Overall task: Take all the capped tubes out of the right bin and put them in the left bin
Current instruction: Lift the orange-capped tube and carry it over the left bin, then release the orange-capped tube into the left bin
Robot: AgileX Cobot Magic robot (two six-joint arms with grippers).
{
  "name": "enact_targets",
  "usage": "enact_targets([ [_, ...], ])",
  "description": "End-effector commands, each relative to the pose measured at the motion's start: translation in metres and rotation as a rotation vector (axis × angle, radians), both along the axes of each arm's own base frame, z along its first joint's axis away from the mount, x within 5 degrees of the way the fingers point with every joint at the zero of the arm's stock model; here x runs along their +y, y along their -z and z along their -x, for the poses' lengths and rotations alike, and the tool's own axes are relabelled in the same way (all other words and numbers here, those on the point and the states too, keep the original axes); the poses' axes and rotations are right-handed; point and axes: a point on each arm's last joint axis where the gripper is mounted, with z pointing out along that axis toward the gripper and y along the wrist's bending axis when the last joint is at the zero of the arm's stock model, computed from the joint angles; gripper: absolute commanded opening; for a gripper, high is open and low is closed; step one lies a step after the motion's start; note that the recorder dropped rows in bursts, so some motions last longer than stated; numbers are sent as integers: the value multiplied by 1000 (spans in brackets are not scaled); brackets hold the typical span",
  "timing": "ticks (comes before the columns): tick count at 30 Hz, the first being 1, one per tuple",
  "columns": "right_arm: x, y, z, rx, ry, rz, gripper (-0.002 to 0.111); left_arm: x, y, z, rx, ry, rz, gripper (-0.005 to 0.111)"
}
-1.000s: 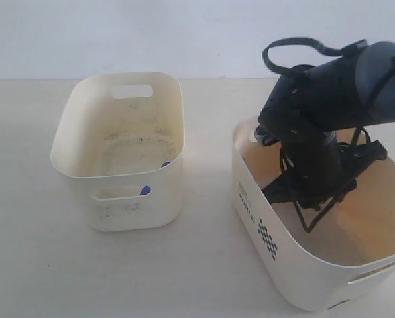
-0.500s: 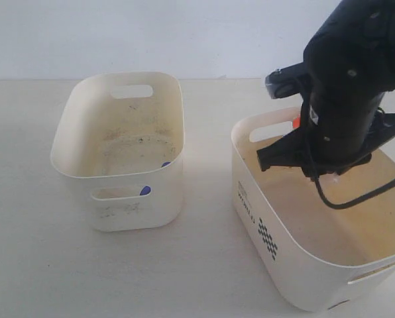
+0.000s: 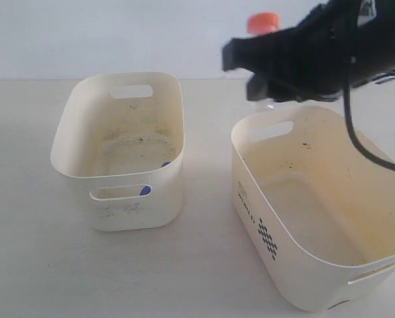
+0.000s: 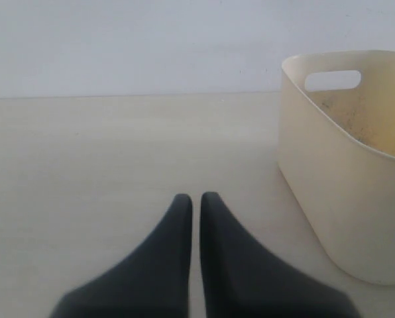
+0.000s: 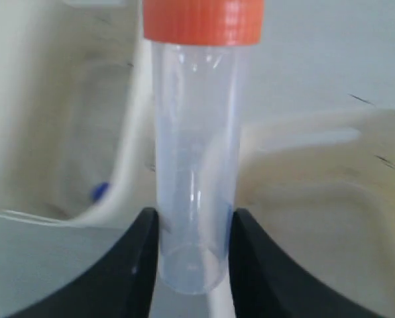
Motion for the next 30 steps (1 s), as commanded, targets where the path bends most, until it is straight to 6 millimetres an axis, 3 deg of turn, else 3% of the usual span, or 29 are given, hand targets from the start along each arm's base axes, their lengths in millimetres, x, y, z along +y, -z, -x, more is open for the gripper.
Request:
enact_targets([
  [1,42,-5,-1,-131,-109,-205,0,0,-2,0,-7,-1,15,4],
  [6,78,23,-23,-188,-143,-259,0,0,-2,0,-7,-1,15,4],
  [11,104,58,-52,-123,-164,-174,2,0,-2,0,-7,-1,15,4],
  [14,114,65,-64,-94,-165,-156,19,0,-2,0,-7,-1,15,4],
  [16,118,69,-69,-86,-165,-150,38,0,-2,0,-7,-1,15,4],
  [17,121,72,-72,-83,-165,-148,61,0,-2,0,-7,-1,15,4],
  [19,121,72,-72,-86,-193,-113,71,0,-2,0,-7,-1,15,4],
  [20,119,67,-70,-83,-199,-104,68,0,-2,0,-7,-1,15,4],
  [23,104,31,-54,-81,-294,46,37,0,-2,0,-7,-1,15,4],
  [24,98,25,-50,-77,-304,90,32,0,-2,0,-7,-1,15,4],
  [26,60,-9,-39,-116,-273,224,2,0,-2,0,-7,-1,15,4],
  [28,21,-28,-37,-90,-175,253,0,0,-2,0,-7,-1,15,4],
  [30,-14,-30,-38,-6,-108,326,0,0,-2,0,-7,-1,15,4],
])
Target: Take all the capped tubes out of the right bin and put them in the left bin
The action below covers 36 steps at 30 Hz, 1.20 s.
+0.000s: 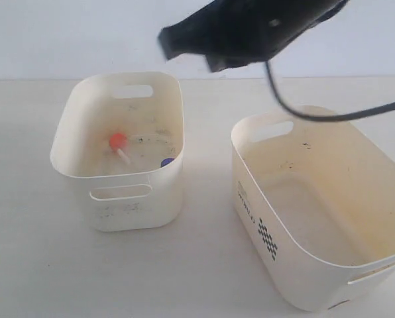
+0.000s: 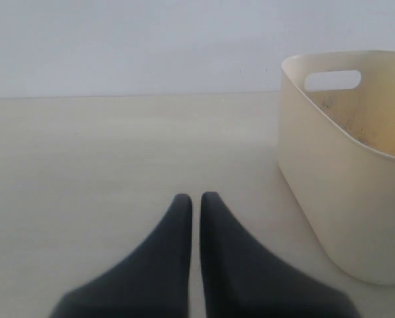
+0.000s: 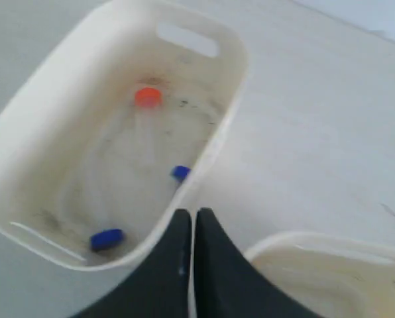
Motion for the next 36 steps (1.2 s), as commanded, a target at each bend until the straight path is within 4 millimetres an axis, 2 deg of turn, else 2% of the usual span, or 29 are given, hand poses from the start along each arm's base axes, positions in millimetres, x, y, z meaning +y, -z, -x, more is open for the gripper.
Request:
enact_targets([
  [1,-67,-8,2,134,131,173,0,0,-2,0,-7,-1,15,4],
  [2,-77,0,2,190,134,208,0,0,-2,0,-7,-1,15,4],
  [7,-90,38,3,289,126,242,0,0,-2,0,-7,-1,15,4],
  [9,-90,56,4,332,121,259,0,0,-1,0,-5,-1,15,4],
  [10,-86,72,3,371,113,237,0,0,-1,0,-5,-1,15,4],
  [14,-74,97,2,478,36,183,0,0,-1,0,-5,-1,15,4],
  [18,-70,105,-1,506,16,163,0,0,-1,0,-5,-1,15,4],
  [21,-66,119,-5,560,-18,159,0,0,-2,0,-7,-1,15,4],
  [23,-74,121,-12,586,-5,56,0,0,-2,0,-7,-1,15,4],
  [25,-88,117,-18,602,-20,-88,0,0,-2,0,-7,-1,15,4],
  [27,-94,115,-19,609,-30,-144,0,0,-2,0,-7,-1,15,4],
  [36,-98,114,-24,576,-10,-158,0,0,-2,0,-7,-1,15,4],
])
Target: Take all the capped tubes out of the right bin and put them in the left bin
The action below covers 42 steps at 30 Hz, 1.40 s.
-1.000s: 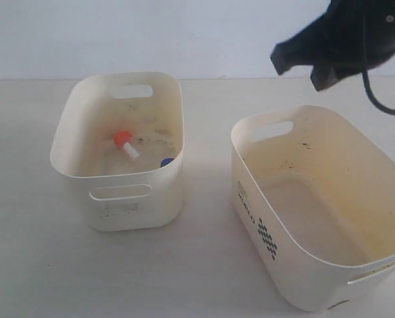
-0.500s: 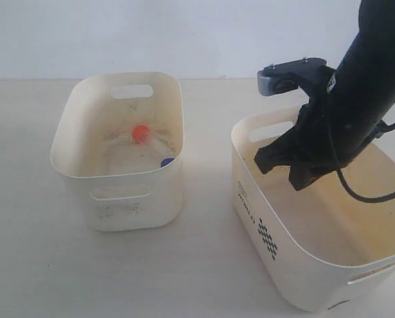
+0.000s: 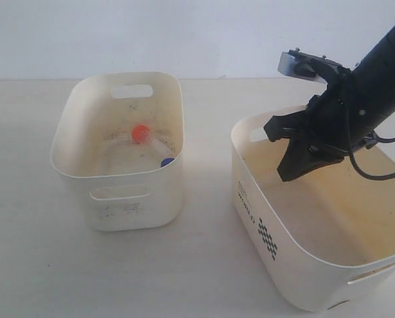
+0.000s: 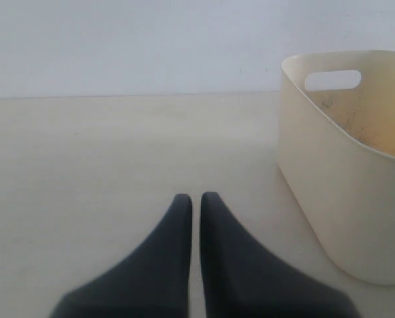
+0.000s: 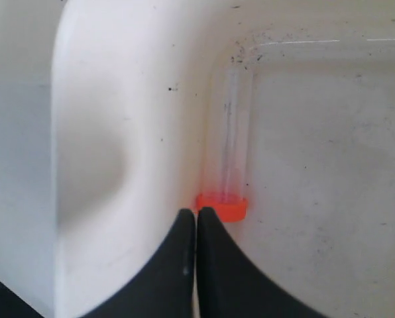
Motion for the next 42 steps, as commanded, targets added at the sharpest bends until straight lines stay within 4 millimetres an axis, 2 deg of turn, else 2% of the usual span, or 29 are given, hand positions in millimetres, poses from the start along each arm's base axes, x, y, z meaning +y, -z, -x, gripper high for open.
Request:
enact_targets([
  [1,-2,0,-2,-23,4,0,0,0,-2,0,-7,-1,15,4],
  [7,-2,0,-2,-43,-40,7,0,0,-2,0,-6,-1,15,4],
  [42,-2,-3,-6,-74,-11,2,0,0,-2,0,-7,-1,15,4],
])
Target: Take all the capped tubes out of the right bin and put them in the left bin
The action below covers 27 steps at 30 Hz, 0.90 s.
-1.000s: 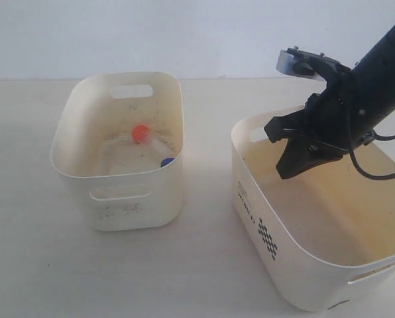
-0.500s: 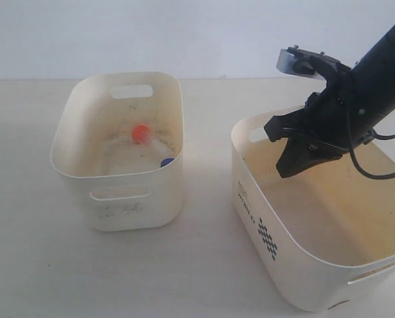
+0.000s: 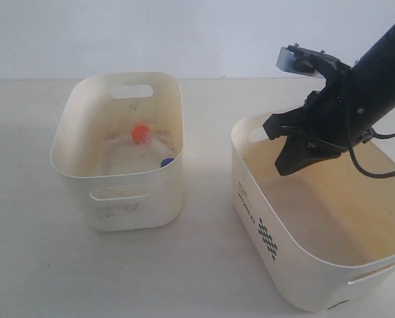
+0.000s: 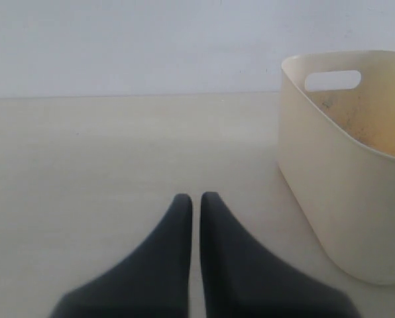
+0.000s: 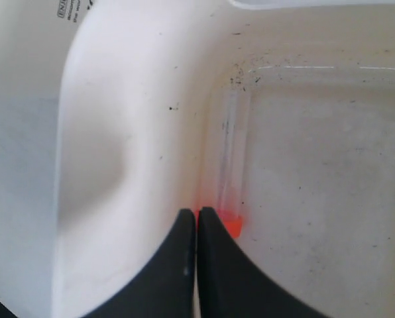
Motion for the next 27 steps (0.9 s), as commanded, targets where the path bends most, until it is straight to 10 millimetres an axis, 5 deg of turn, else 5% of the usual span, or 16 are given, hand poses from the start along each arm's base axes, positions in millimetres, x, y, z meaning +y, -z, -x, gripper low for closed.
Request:
enact_targets([
  [1,-2,-4,-4,-25,10,1,0,0,-2,0,-7,-1,15,4],
  [27,-2,-3,-1,10,5,3,0,0,-2,0,-8,-1,15,4],
])
